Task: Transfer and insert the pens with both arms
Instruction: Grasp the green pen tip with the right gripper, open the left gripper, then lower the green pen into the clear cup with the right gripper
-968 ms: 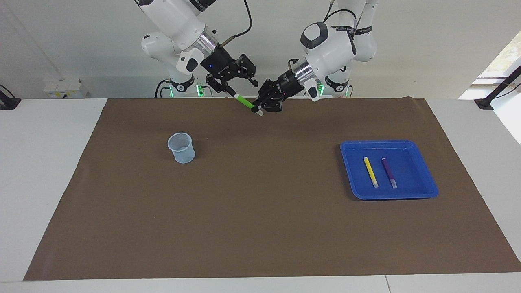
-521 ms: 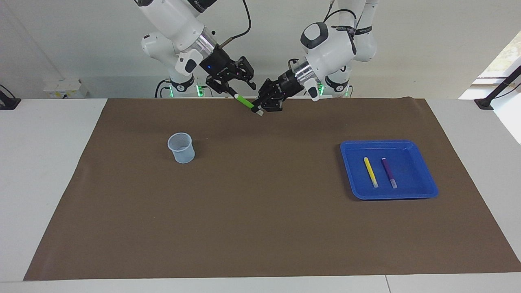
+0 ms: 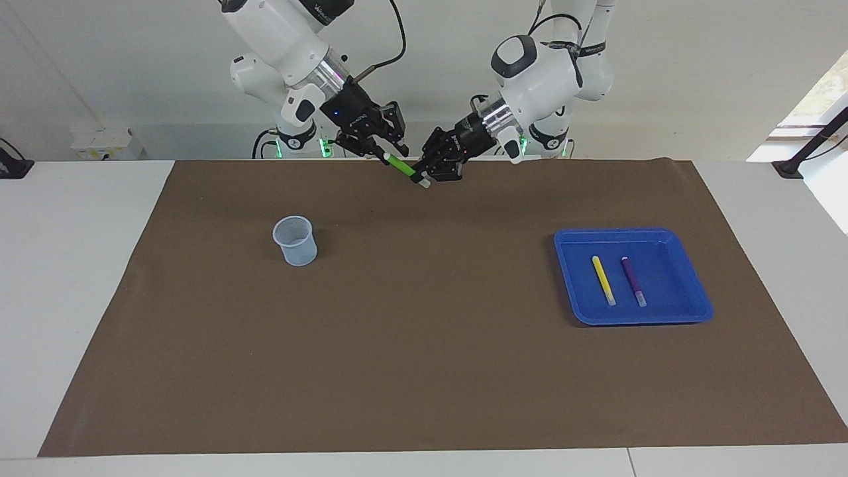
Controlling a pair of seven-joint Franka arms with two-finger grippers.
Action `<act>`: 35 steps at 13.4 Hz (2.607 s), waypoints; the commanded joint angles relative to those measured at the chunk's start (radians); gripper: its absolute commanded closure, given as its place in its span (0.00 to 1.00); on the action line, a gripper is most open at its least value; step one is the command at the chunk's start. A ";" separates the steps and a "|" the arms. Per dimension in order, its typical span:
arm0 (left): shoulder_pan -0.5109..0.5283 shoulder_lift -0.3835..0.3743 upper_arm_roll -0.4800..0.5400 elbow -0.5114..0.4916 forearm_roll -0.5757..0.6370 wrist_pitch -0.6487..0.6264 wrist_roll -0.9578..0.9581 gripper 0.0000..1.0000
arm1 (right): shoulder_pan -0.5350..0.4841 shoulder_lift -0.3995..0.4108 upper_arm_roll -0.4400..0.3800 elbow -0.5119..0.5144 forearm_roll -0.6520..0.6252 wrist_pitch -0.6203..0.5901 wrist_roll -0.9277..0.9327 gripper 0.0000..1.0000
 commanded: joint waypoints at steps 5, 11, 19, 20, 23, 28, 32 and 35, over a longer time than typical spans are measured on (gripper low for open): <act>-0.006 -0.023 -0.003 -0.026 -0.020 0.011 -0.003 1.00 | -0.020 -0.005 0.007 -0.010 -0.001 0.022 -0.002 1.00; -0.009 -0.023 -0.002 -0.025 -0.020 0.018 -0.006 0.00 | -0.063 0.006 0.007 0.004 -0.052 0.009 -0.051 1.00; 0.099 -0.023 0.004 -0.028 -0.010 -0.058 -0.006 0.00 | -0.207 0.030 0.005 0.011 -0.319 -0.050 -0.492 1.00; 0.121 -0.024 0.006 -0.028 -0.003 -0.086 -0.003 0.00 | -0.213 0.039 0.005 0.011 -0.350 -0.047 -0.532 1.00; 0.176 -0.027 0.006 -0.028 0.176 -0.214 0.004 0.00 | -0.209 0.035 0.005 0.010 -0.509 -0.080 -0.605 1.00; 0.288 -0.017 0.006 -0.023 0.386 -0.364 0.107 0.00 | -0.252 0.006 0.005 -0.067 -0.574 -0.122 -0.663 1.00; 0.371 -0.012 0.006 -0.022 0.652 -0.361 0.226 0.00 | -0.255 0.001 0.005 -0.153 -0.574 -0.074 -0.648 1.00; 0.480 0.009 0.007 -0.023 0.660 -0.364 0.433 0.00 | -0.259 0.004 0.005 -0.203 -0.573 -0.041 -0.648 1.00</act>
